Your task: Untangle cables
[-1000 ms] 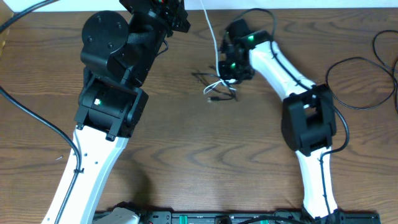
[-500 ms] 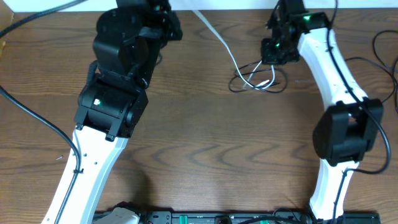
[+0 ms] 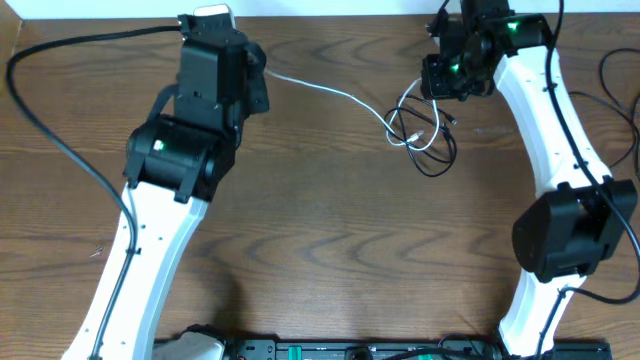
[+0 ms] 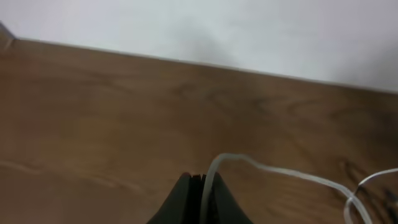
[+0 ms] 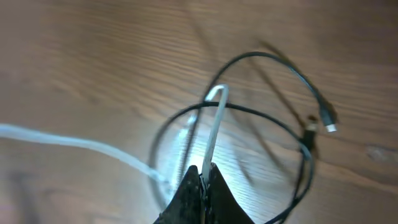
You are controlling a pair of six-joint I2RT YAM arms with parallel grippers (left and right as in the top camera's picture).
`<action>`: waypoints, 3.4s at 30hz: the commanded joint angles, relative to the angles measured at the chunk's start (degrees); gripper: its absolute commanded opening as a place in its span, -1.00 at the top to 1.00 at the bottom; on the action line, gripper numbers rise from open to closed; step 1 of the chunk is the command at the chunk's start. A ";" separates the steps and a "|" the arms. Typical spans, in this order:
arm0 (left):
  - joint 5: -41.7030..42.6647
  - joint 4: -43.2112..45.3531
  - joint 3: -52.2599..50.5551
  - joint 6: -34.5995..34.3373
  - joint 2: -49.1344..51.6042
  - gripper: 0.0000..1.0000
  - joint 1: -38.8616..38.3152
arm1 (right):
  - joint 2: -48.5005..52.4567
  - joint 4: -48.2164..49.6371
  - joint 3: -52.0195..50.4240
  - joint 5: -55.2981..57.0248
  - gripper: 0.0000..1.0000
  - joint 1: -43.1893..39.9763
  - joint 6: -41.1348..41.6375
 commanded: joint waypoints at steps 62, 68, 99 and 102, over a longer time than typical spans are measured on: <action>52.00 7.63 -0.46 29.94 28.20 -0.89 -1.75 | -4.68 0.00 14.53 -27.78 0.98 -3.34 1.81; 50.58 11.80 -0.46 29.92 32.50 -0.59 -1.75 | -4.68 -0.52 14.53 -27.78 0.98 -3.34 1.33; 34.64 12.44 0.11 18.80 5.46 0.85 10.47 | -2.84 -4.22 2.64 19.58 0.98 -8.92 9.07; 34.47 13.42 0.11 17.29 5.42 0.85 11.21 | -2.84 -2.47 -0.44 15.30 0.98 -8.98 6.47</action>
